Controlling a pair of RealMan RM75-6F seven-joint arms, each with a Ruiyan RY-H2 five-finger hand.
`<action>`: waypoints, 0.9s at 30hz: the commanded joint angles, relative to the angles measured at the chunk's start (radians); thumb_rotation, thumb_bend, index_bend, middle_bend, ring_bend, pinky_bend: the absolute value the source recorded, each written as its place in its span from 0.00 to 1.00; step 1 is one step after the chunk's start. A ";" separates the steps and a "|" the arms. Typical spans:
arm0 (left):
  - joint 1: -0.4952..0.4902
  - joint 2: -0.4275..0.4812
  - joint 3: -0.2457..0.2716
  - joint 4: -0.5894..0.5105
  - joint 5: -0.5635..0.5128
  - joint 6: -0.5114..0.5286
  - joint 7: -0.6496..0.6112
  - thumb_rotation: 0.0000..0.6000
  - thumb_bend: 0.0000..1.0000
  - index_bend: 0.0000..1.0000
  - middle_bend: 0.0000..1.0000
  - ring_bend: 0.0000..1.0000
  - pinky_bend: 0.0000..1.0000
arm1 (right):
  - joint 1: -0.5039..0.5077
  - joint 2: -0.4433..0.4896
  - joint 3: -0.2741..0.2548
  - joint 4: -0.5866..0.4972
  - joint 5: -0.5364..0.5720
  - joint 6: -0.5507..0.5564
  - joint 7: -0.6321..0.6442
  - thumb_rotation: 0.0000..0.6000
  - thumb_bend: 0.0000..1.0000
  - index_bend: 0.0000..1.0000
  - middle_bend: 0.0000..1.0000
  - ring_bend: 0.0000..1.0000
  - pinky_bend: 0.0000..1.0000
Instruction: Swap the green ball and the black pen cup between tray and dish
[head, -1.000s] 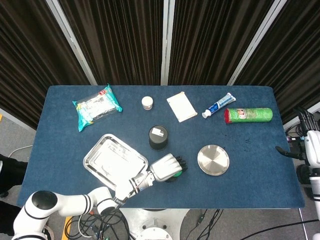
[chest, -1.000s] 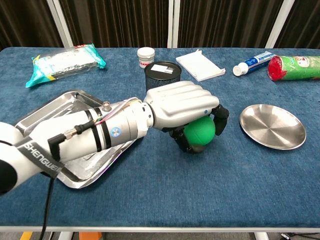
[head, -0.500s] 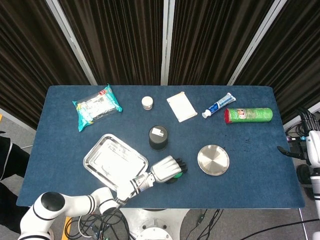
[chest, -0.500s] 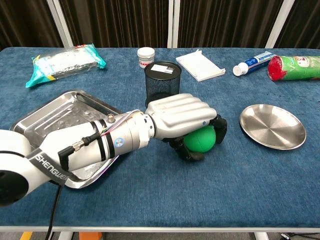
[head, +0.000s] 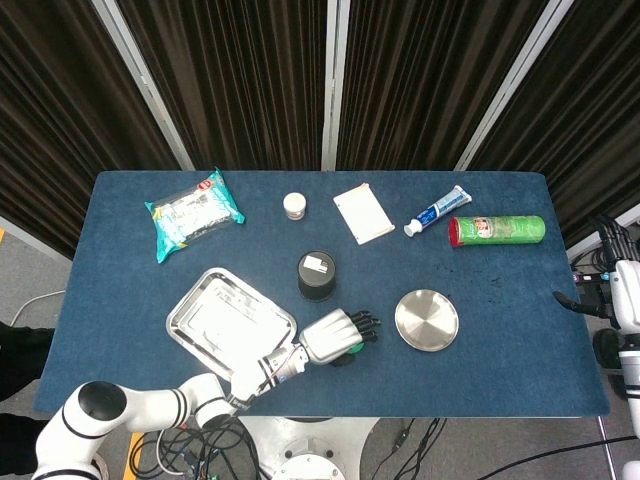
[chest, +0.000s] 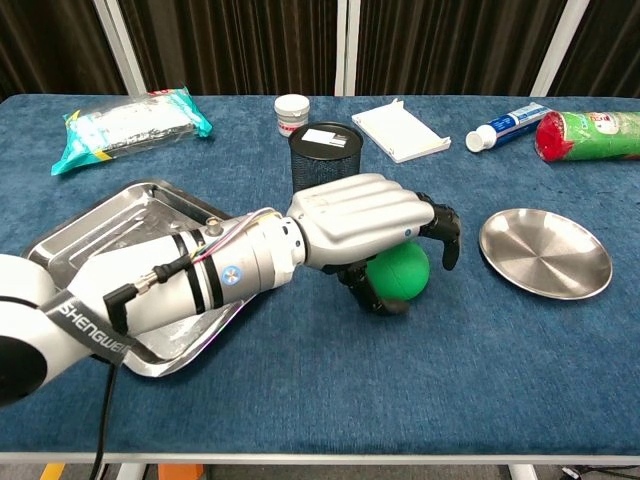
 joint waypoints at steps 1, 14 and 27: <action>0.000 0.028 0.003 -0.043 -0.014 -0.018 0.021 1.00 0.21 0.30 0.16 0.16 0.63 | -0.002 0.000 0.001 0.001 0.000 0.001 0.001 1.00 0.00 0.00 0.01 0.00 0.26; 0.057 0.258 -0.079 -0.329 -0.060 0.094 0.143 1.00 0.18 0.25 0.16 0.16 0.62 | -0.011 0.001 0.003 0.007 0.001 -0.001 0.014 1.00 0.00 0.00 0.01 0.00 0.26; -0.070 0.247 -0.198 -0.105 -0.334 -0.189 0.099 1.00 0.13 0.19 0.11 0.06 0.30 | -0.016 0.014 0.013 -0.011 0.003 0.004 0.006 1.00 0.00 0.00 0.01 0.00 0.26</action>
